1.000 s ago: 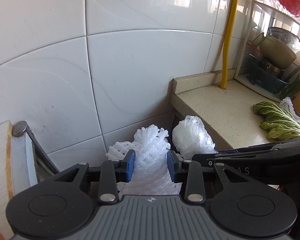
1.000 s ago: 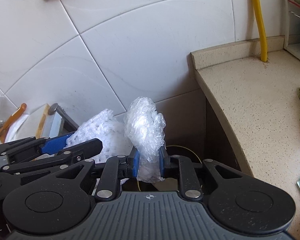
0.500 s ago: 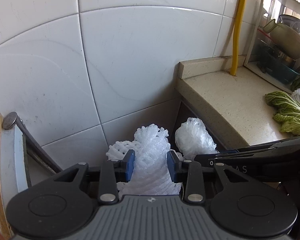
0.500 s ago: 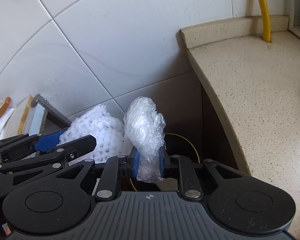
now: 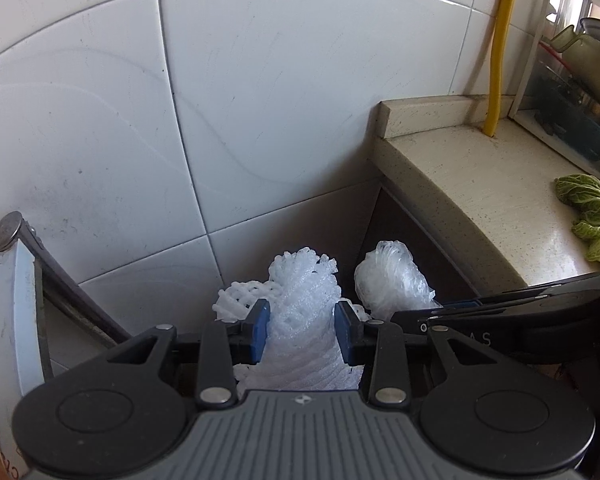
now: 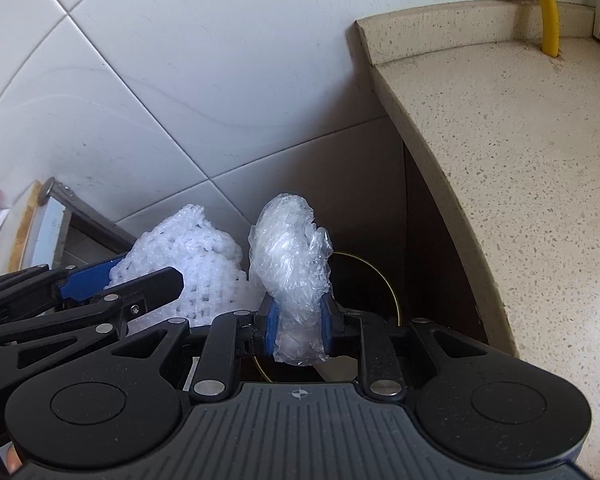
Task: Collect trash
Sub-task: 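Open the left tool to drop the foam net while the right tool drops the bag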
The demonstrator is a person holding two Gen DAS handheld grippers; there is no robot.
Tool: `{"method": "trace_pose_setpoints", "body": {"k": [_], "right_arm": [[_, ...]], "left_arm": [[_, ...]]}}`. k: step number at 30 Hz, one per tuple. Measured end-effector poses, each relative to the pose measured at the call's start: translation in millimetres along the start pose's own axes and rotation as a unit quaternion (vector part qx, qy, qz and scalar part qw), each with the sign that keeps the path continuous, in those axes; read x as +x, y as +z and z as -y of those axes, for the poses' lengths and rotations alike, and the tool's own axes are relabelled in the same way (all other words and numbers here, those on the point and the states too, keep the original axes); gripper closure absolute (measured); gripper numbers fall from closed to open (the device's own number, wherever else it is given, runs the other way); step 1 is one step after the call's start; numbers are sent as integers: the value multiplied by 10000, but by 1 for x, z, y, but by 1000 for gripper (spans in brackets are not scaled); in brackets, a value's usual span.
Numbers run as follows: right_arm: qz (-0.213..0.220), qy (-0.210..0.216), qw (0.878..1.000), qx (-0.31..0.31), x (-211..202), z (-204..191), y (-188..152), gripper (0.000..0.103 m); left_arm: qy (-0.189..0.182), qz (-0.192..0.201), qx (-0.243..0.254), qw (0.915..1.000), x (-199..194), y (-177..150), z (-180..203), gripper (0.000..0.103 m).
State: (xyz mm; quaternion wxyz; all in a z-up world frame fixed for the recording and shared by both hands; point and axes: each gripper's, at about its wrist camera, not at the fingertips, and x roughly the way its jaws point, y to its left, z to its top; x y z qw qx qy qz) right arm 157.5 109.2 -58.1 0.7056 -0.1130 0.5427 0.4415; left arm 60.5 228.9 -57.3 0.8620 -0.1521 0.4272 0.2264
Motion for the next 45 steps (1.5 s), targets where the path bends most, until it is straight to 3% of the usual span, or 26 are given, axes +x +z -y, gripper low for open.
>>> {"method": "trace_pose_setpoints", "body": {"k": [13,24,36,45], "right_arm": [[-235,26,9997,67,22,6,7,65],[-300,95,9992,238,27,15,10,53],[-490,148,9983,291,38,20,7,52],[-230,123,9993,261,16,13,2,50]], "left_arm": [[101,-261,-104,9996,20,2,-2,59],[156,-335,-244,9990,27,2,-5,55],[185,-259,-377,9988,12,-1,-12,55],[151,-124,-174,9997,-5,-4,-5,51]]}}
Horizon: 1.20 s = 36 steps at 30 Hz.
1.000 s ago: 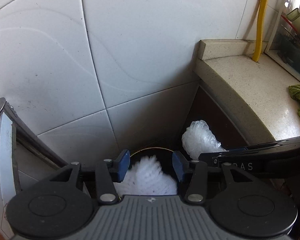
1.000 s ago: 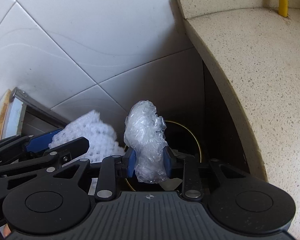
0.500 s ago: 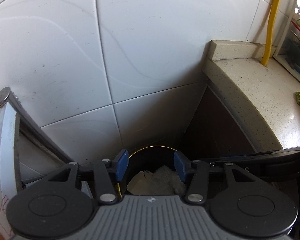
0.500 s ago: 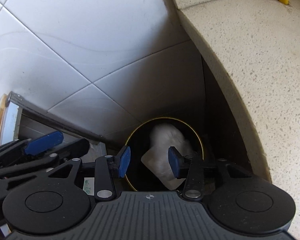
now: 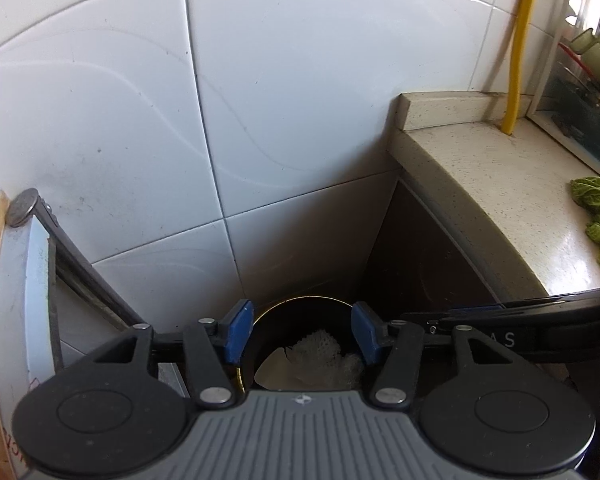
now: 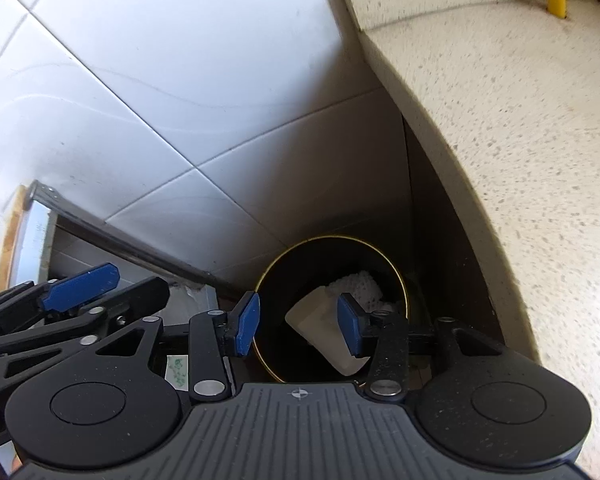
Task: Collect trash
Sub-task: 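Raise both open tools from the bin back over the counter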
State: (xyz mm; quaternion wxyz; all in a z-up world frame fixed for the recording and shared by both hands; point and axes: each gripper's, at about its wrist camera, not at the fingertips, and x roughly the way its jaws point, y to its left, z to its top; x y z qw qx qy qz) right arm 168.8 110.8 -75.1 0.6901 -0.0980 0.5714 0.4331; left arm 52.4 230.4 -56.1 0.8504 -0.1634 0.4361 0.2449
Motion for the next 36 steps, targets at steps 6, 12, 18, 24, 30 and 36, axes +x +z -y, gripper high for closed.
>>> {"method": "trace_pose_setpoints", "body": {"k": [6,12,18,24,30,36], "right_arm": [[173,-20,9998,42,-19,-4,-13,48],[451,-110,9988,123,-40,-9,-28,46],[817,-237,9961,233,-71,-11,-47,44],[1103,-315,9928,338,-100,-11,-70,41],[1497,-546,9868,290,-132,-12,-98,41],[1864,-902,9767,567,-168,2,-126,39]], "left_arm": [[-61,112,223,9997,-16,-5,6,50],[-119,316,491,9982,-38,-9,10,43],[-243,484,750,9957,-58,-19,16,43],[-444,587,966,9926,-75,-34,25,43],[-744,618,1302,9868,-83,-43,47,43],[-1156,552,1719,9767,-83,-46,79,43]]}}
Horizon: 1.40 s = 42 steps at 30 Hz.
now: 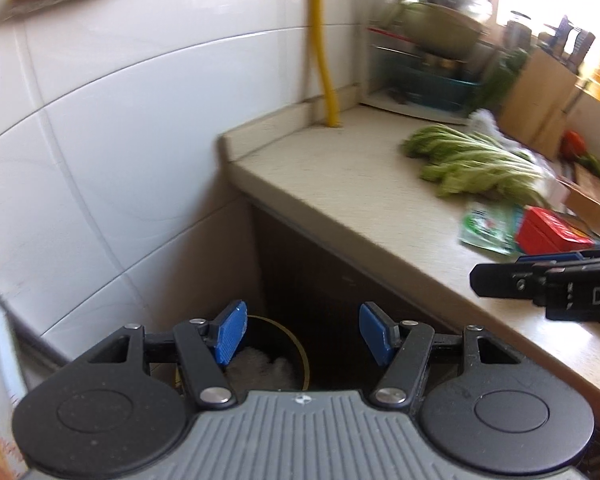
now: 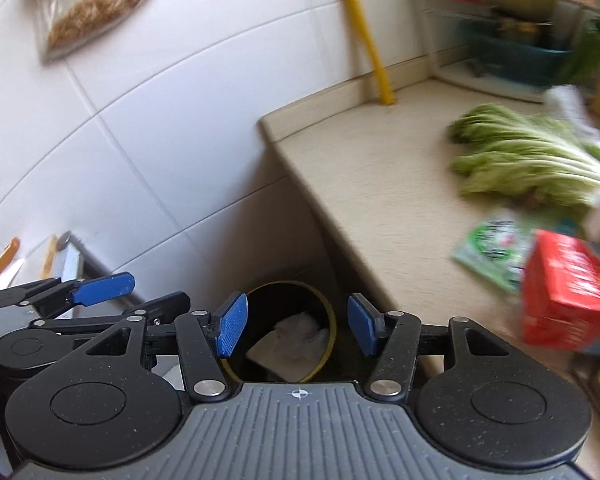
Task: Collect trash
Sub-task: 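Raise both open tools from the bin back over the counter, then close the right tool on the white snack box edge while the left tool approaches the cabbage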
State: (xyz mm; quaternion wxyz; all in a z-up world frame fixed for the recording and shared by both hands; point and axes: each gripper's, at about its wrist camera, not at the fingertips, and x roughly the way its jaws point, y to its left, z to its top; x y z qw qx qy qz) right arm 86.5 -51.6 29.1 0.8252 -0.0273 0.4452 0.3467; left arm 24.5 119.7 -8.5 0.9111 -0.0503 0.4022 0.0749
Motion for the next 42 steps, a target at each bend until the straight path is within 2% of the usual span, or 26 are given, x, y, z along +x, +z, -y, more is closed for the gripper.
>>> {"method": "trace_pose_setpoints", "body": {"k": [7,13,23,28,34,37,42], "right_arm": [[197,-489,9975,471,-31,39,-7,39],[349,-847,9930,750,-57,68,-9,38],[750,-1331,9827,1043,-94,119,8,36],[793,-1551,9750,1378,-101,152,7,34],[773,-1659,9679,1722,-105,182,0,34],[751,-1625,9665,1837,-102,192,-1,34],[549,-1362,9729,1786,-91,197,0,30]], "left_arm": [[-549,-11,396,9977,9,17,31,43],[-1108,-38,620,9919,23,40,66,43],[-1902,68,1529,9698,32,68,134,42],[-2219,60,1636,9612,33,79,150,42],[-2241,69,1677,9600,41,90,164,42],[-2171,56,1650,9621,45,92,166,42],[-2171,17,1478,9649,53,96,161,42]]}}
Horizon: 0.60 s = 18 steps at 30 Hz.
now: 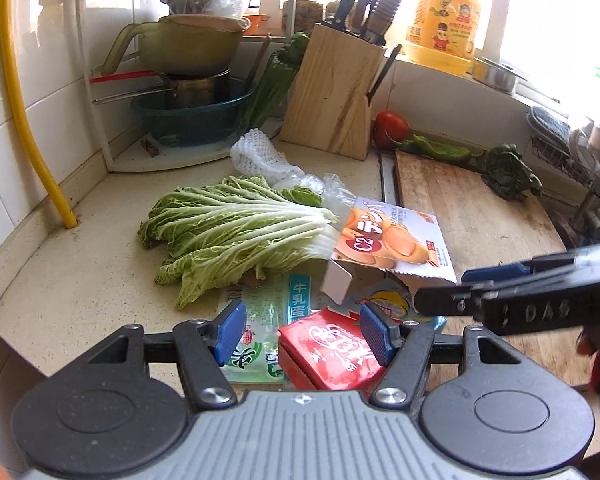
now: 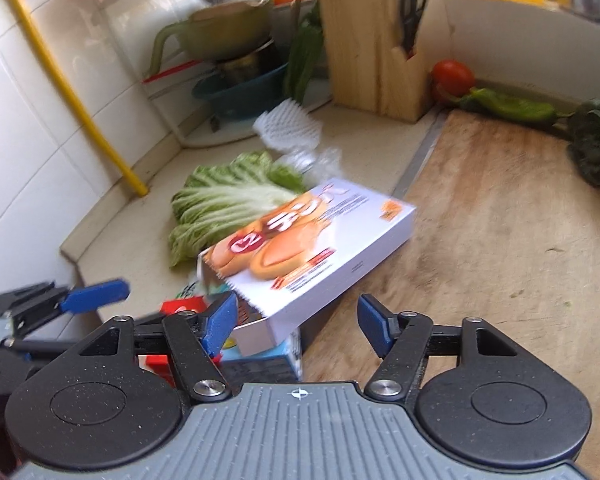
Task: Collect trash
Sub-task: 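Close the right tool on the white snack box edge while the left tool approaches the cabbage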
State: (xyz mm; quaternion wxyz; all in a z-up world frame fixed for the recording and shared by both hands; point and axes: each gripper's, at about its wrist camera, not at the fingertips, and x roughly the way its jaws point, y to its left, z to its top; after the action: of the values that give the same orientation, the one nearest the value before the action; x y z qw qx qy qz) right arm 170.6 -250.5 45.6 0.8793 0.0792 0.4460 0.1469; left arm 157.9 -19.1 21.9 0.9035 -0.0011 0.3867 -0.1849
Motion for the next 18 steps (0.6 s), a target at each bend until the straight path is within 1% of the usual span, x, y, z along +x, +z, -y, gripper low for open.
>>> {"method": "trace_pose_setpoints", "body": {"k": [2,4,6,9,11,13,14,15,17,18], "right_arm": [[-32,-3,9999,-131,3,-3,-3,30],[47,-52,9998,-205,7,-5,-7,30],[135,-220,9994,-215,13,-5,-10,31],[343,-455,9984,-61,22,0,-15,44],[479,-497,9975,123,25,5,-17,60],[580,-598,9960,312,27,9,-16,65],[644,-638,9949,439,27,12,-16,69],[696,-671,9937,568,26,15,-14,71],[830,-739,9908,769,23,19,-12,77],[887,-800,9894,822,23,21,-11,79]], "left_arm": [[-42,-21,-32,10000,2,2,-3,42],[-81,-49,29,10000,5,5,-5,42],[-109,-39,133,9998,8,7,-8,42],[-204,-82,231,9995,14,13,-14,42],[-280,-117,363,9989,19,17,-18,42],[-288,-93,558,9980,23,23,-22,42],[-262,-60,662,9974,24,25,-24,42],[-220,-29,767,9968,27,28,-26,42],[-209,62,984,9949,31,33,-32,42],[-216,100,1120,9934,34,34,-34,42]]}}
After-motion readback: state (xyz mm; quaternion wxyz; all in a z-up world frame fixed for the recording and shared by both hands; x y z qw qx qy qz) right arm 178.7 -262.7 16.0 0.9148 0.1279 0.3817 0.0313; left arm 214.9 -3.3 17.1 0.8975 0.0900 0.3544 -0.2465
